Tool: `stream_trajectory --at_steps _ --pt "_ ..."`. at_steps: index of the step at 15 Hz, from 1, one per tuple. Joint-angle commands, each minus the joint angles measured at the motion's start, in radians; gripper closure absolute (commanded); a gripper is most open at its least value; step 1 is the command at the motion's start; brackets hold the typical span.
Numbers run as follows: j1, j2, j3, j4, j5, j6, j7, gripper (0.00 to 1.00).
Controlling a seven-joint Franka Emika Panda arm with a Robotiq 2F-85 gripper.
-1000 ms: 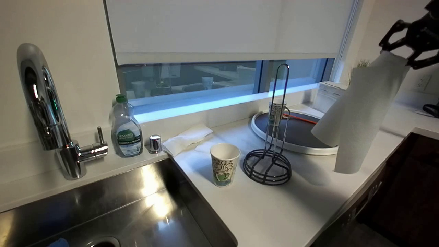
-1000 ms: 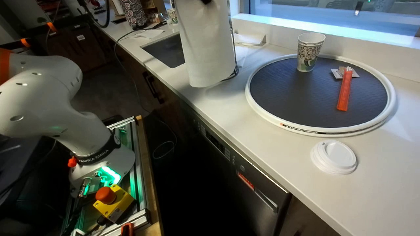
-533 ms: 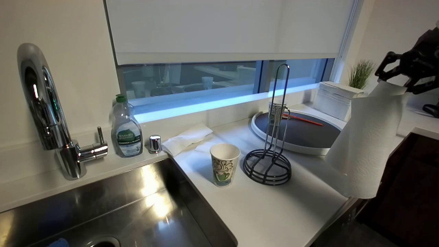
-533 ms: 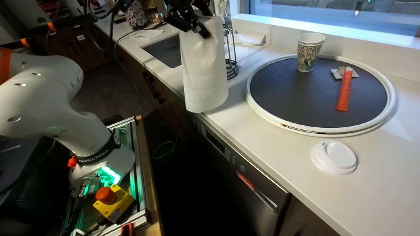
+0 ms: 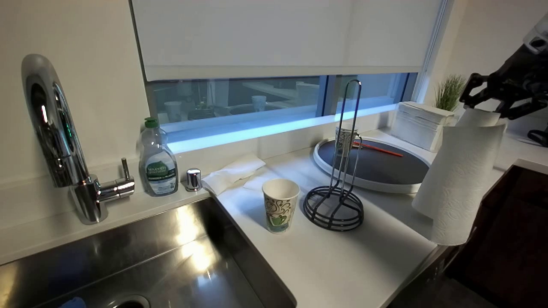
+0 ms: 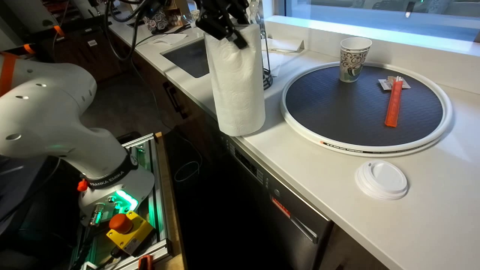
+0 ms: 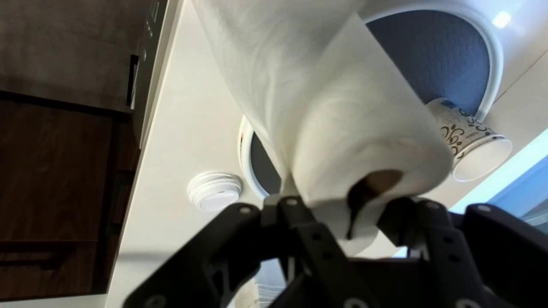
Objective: Move the paper towel roll to the counter
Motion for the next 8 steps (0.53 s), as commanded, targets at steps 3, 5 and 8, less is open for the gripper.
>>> stream_trajectory --at_steps 3,5,8 --pt "-0.028 0.084 0.037 0.025 -0.037 0.128 0.012 0.86" --pt "-0.031 0.106 0.041 0.031 -0.036 0.149 0.013 0.36" --pt "-0.025 0.117 0.036 0.039 -0.031 0.146 0.007 0.31"
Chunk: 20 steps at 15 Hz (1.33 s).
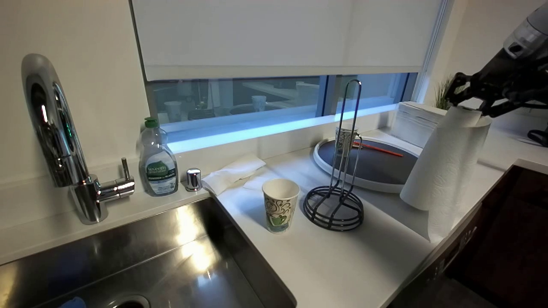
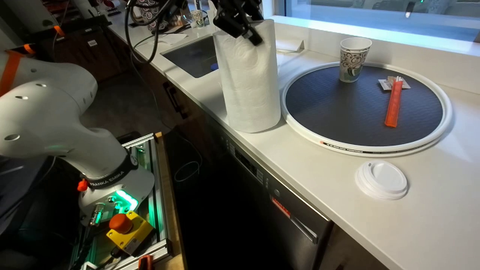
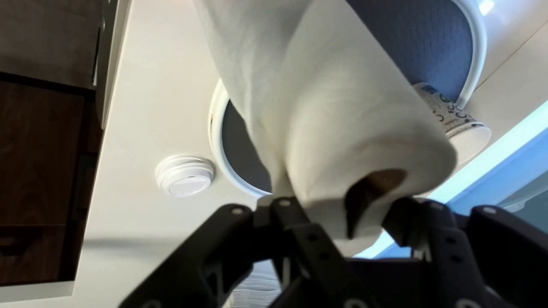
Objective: Move the paper towel roll to the counter
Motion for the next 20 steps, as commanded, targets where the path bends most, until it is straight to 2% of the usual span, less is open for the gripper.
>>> stream_trajectory --at_steps 1,4,10,20 --pt "0.0 0.017 0.0 0.017 -0.011 0.004 -0.001 0.24" --pt "0.004 -0.005 -0.002 0.021 -0.009 -0.018 -0.002 0.0" --pt "0.012 -0.025 -0.009 0.028 -0.002 -0.03 -0.012 0.0" --pt "0.033 -0.187 -0.037 0.079 -0.005 -0.265 -0.084 0.0"
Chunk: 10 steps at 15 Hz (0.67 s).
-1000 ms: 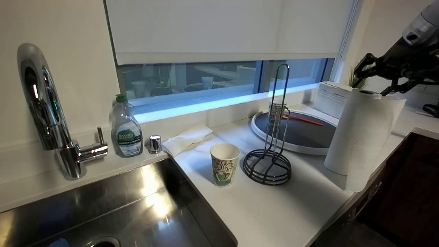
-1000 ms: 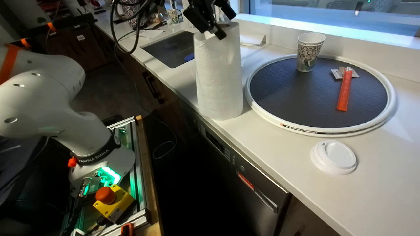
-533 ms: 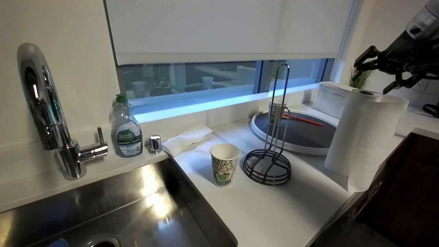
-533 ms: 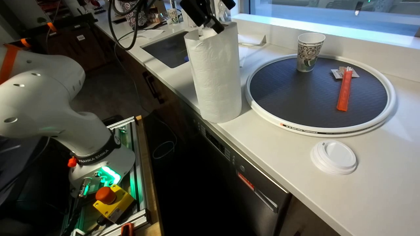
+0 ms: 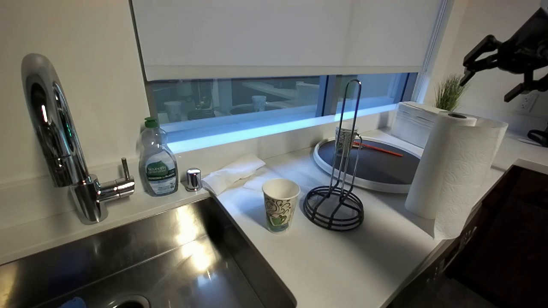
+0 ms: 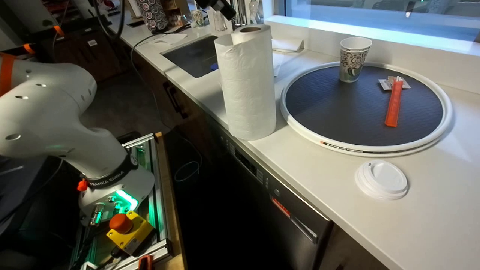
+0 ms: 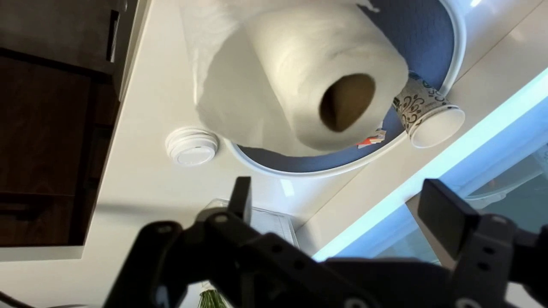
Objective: Move the paper towel roll to the counter
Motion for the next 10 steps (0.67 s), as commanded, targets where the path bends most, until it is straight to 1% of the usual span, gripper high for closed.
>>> stream_trajectory --at_steps 1,4,8,10 --pt "0.02 -0.047 -0.025 0.027 -0.001 -0.091 -0.048 0.0" --pt "0.028 -0.053 -0.042 0.05 0.007 -0.125 -0.088 0.0" --pt "0.043 -0.056 -0.052 0.063 0.013 -0.136 -0.14 0.0" --pt "0.061 -0.059 -0.059 0.066 0.02 -0.141 -0.182 0.0"
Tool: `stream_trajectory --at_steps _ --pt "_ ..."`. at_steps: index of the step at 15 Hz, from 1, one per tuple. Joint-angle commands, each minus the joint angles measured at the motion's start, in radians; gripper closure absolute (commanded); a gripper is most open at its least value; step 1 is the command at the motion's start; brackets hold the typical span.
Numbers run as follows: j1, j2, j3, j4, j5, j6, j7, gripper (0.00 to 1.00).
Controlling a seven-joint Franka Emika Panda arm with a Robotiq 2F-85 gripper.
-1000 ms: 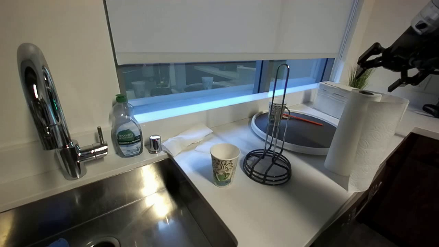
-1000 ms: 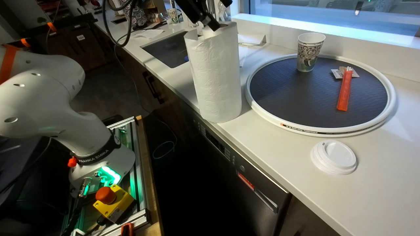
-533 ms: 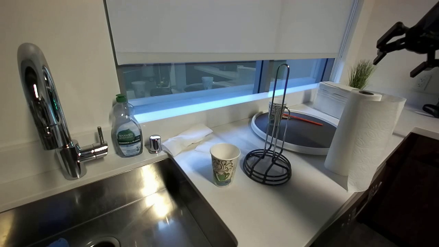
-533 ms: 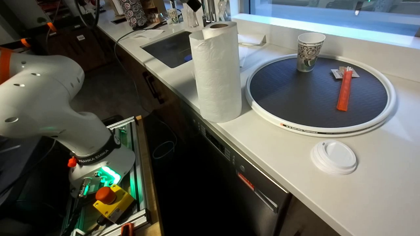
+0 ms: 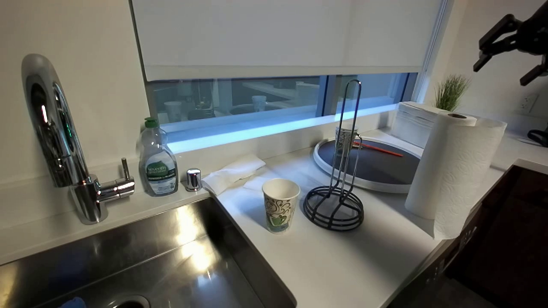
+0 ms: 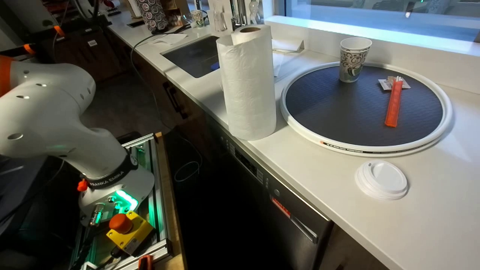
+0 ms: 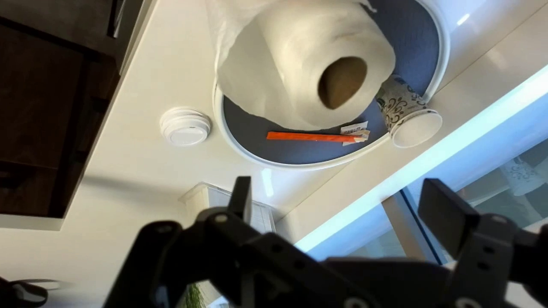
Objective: Move the paper towel roll to the counter
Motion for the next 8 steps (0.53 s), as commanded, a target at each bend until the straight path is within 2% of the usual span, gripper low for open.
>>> stream_trajectory --at_steps 1,2,3,8 --pt "0.041 -0.015 -0.02 0.014 0.022 -0.053 -0.073 0.0" --pt "0.044 -0.018 -0.019 0.015 0.022 -0.061 -0.085 0.0" --pt "0.015 -0.002 -0.001 0.009 0.011 -0.016 -0.053 0.0" --pt "0.014 -0.001 0.001 0.011 0.011 -0.017 -0.056 0.0"
